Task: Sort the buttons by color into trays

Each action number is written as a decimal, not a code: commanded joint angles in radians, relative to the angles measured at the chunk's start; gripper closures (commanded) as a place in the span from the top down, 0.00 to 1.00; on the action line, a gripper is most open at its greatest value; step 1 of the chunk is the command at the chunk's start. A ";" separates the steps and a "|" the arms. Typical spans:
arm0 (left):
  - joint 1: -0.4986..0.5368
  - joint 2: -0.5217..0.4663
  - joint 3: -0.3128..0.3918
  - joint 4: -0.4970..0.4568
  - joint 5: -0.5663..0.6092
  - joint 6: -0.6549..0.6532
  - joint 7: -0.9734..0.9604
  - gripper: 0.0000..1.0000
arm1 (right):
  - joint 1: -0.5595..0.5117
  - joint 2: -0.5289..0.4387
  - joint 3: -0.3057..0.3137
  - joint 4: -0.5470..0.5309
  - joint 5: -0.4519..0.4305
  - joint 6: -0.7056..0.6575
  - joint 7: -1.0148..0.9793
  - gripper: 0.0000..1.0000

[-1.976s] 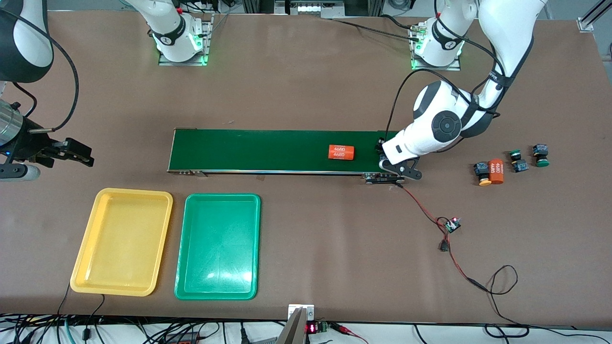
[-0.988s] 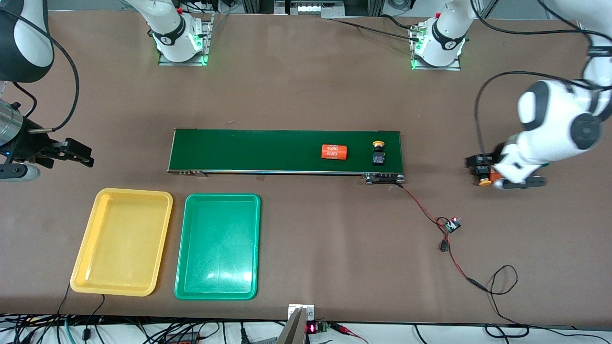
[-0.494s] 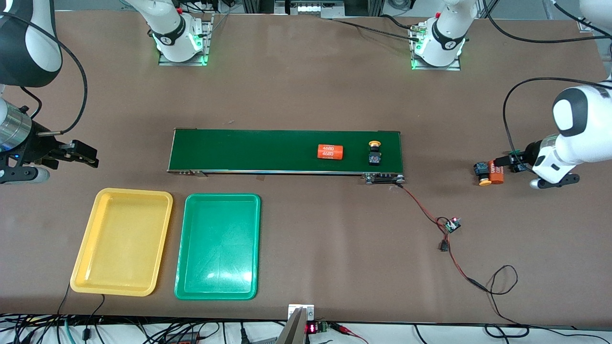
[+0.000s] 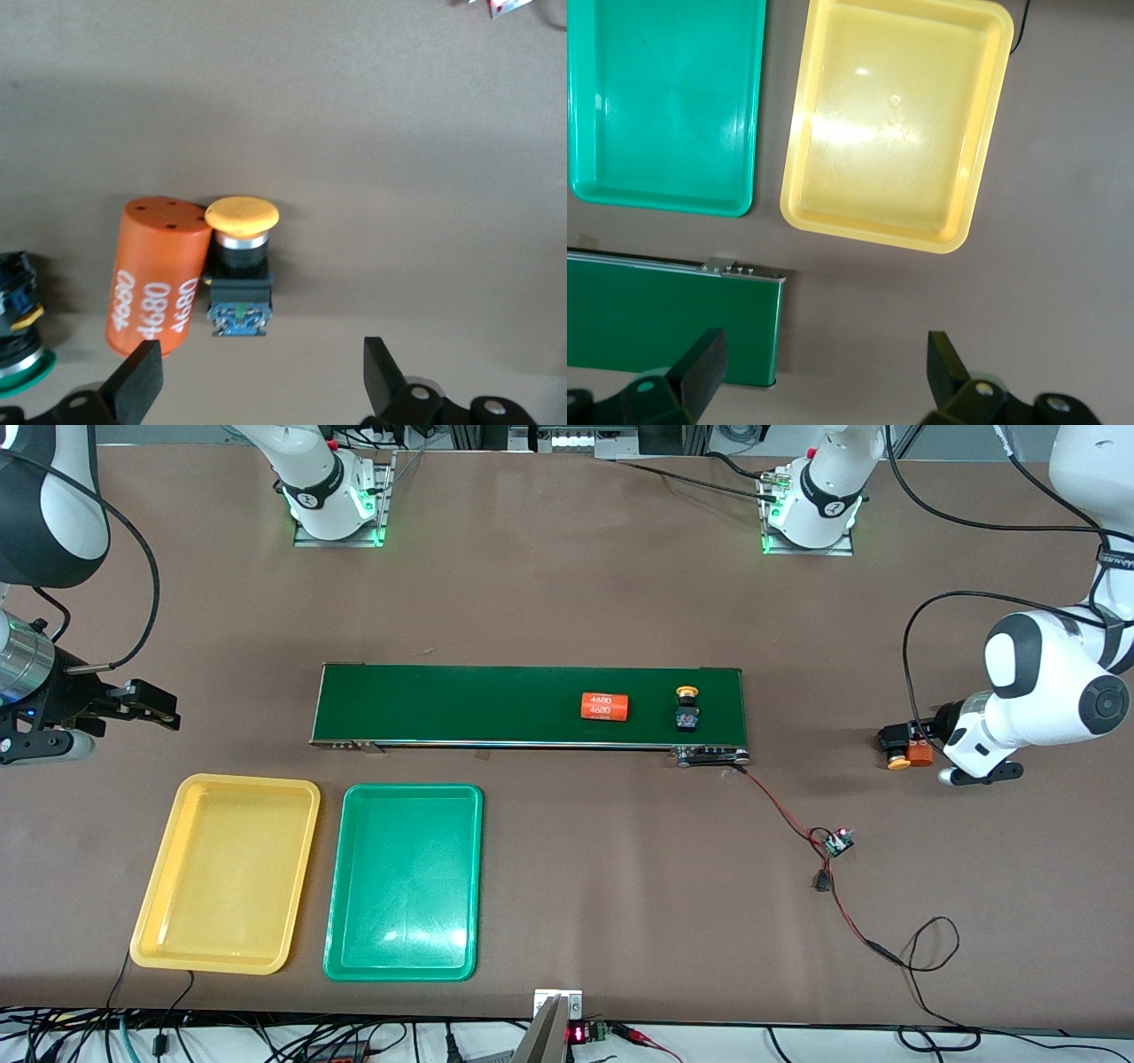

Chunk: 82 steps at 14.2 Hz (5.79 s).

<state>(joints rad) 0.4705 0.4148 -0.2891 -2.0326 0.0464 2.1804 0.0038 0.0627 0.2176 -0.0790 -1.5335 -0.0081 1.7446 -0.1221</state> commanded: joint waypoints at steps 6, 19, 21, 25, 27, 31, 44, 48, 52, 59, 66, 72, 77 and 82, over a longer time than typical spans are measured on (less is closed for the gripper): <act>-0.013 0.078 0.004 0.015 0.049 0.104 0.010 1.00 | 0.008 0.000 0.007 0.000 0.003 -0.045 0.027 1.00; -0.006 0.113 0.010 0.014 0.053 0.102 0.050 1.00 | 0.020 -0.023 0.004 0.001 0.019 -0.207 0.133 1.00; -0.006 0.116 0.010 0.008 0.053 0.099 0.051 1.00 | 0.017 -0.029 0.004 0.001 0.022 -0.255 0.162 1.00; -0.006 0.105 0.010 -0.023 0.053 0.093 0.051 1.00 | -0.004 -0.055 -0.002 0.003 0.053 -0.318 0.163 1.00; -0.004 0.096 0.010 -0.037 0.053 0.093 0.061 1.00 | -0.007 -0.058 -0.002 0.003 0.053 -0.326 0.148 1.00; 0.004 0.082 0.010 -0.051 0.053 0.093 0.085 0.38 | 0.005 -0.069 0.007 -0.003 0.060 -0.346 0.142 1.00; -0.171 -0.097 -0.045 -0.044 0.056 -0.042 0.152 0.00 | 0.009 -0.455 0.039 -0.553 0.232 -0.011 0.121 1.00; -0.213 -0.119 -0.174 -0.038 0.044 -0.042 0.137 0.00 | 0.023 -0.446 0.096 -0.594 0.275 0.067 0.172 1.00; -0.230 -0.152 -0.226 -0.049 0.043 -0.085 0.119 0.00 | 0.020 -0.432 0.267 -0.613 0.151 0.142 0.399 1.00; -0.306 -0.145 -0.229 -0.064 -0.037 -0.079 -0.024 0.00 | 0.031 -0.360 0.379 -0.613 0.054 0.207 0.480 1.00; -0.357 -0.107 -0.229 -0.086 -0.074 -0.012 -0.108 0.00 | 0.038 -0.323 0.396 -0.609 0.053 0.216 0.480 1.00; -0.360 -0.070 -0.228 -0.110 -0.074 0.048 -0.117 0.00 | 0.042 -0.322 0.401 -0.609 0.053 0.222 0.480 1.00; -0.380 -0.053 -0.228 -0.101 -0.074 0.076 -0.162 0.57 | 0.042 -0.322 0.401 -0.609 0.053 0.222 0.480 1.00; -0.372 -0.132 -0.231 -0.089 -0.074 0.030 -0.159 1.00 | 0.043 -0.320 0.401 -0.609 0.054 0.222 0.481 1.00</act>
<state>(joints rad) 0.0987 0.3517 -0.5217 -2.1243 -0.0140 2.2518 -0.1455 0.1015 -0.1019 0.3180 -2.1448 0.0607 1.9592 0.3493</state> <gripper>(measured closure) 0.167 0.000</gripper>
